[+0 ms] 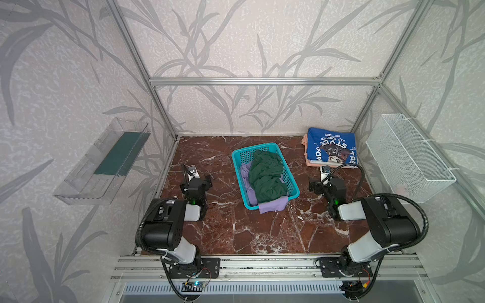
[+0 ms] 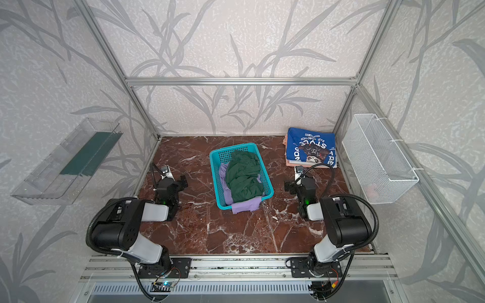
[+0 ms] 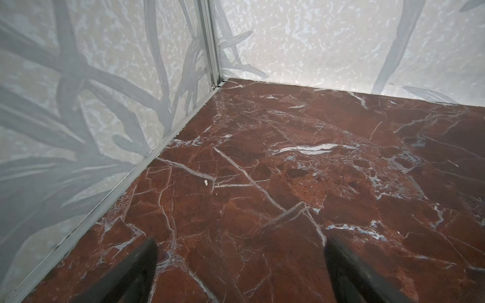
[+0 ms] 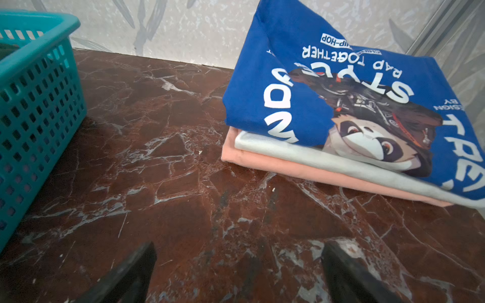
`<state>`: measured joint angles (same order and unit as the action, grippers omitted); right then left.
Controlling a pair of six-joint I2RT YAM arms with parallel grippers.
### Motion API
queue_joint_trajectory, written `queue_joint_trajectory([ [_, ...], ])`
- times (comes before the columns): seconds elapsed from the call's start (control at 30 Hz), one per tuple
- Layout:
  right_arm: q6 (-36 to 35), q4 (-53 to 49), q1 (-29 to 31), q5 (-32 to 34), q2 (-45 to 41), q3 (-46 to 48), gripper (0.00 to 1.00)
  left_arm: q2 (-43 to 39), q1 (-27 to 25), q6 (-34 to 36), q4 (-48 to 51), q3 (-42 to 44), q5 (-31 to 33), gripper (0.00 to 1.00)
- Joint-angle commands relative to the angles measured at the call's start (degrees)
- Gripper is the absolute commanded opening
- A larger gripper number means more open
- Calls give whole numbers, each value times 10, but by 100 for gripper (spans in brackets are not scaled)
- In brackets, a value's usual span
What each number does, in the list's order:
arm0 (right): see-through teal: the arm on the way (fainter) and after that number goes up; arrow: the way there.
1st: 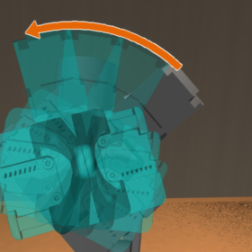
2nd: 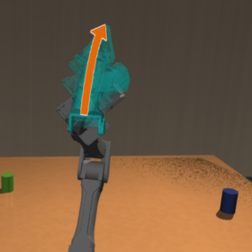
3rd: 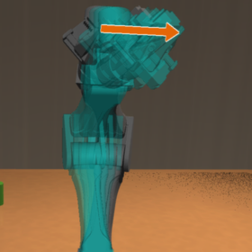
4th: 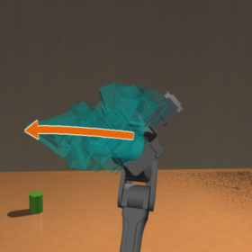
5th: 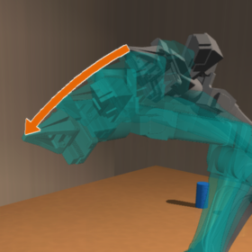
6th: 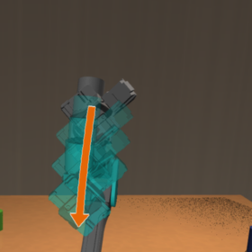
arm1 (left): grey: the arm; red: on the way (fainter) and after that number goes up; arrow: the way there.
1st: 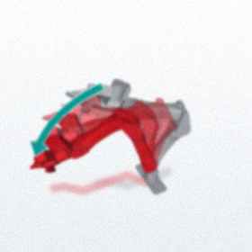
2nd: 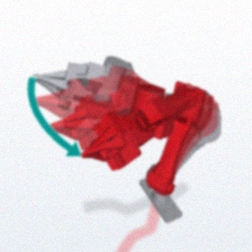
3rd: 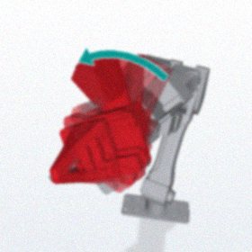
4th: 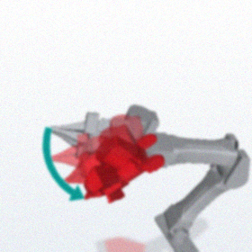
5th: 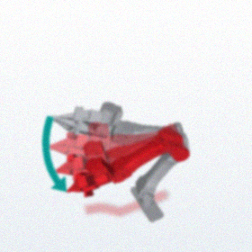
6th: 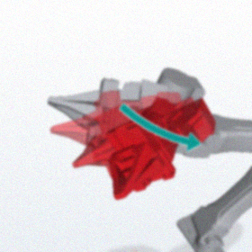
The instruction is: Fold and stack the t-shirts
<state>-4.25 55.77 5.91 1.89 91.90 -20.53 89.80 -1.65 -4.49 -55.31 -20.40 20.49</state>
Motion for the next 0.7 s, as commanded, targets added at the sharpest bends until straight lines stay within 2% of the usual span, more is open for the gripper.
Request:
queue_joint_trajectory([
  [0.0, -4, 4, -2, -10, -9, -9, 99, 5, 2, 7, -9, -6, 0, 99],
  [0.67, -10, 10, 6, -1, -8, -7, 99, 5, 2, 8, -9, -6, 1, 98],
])
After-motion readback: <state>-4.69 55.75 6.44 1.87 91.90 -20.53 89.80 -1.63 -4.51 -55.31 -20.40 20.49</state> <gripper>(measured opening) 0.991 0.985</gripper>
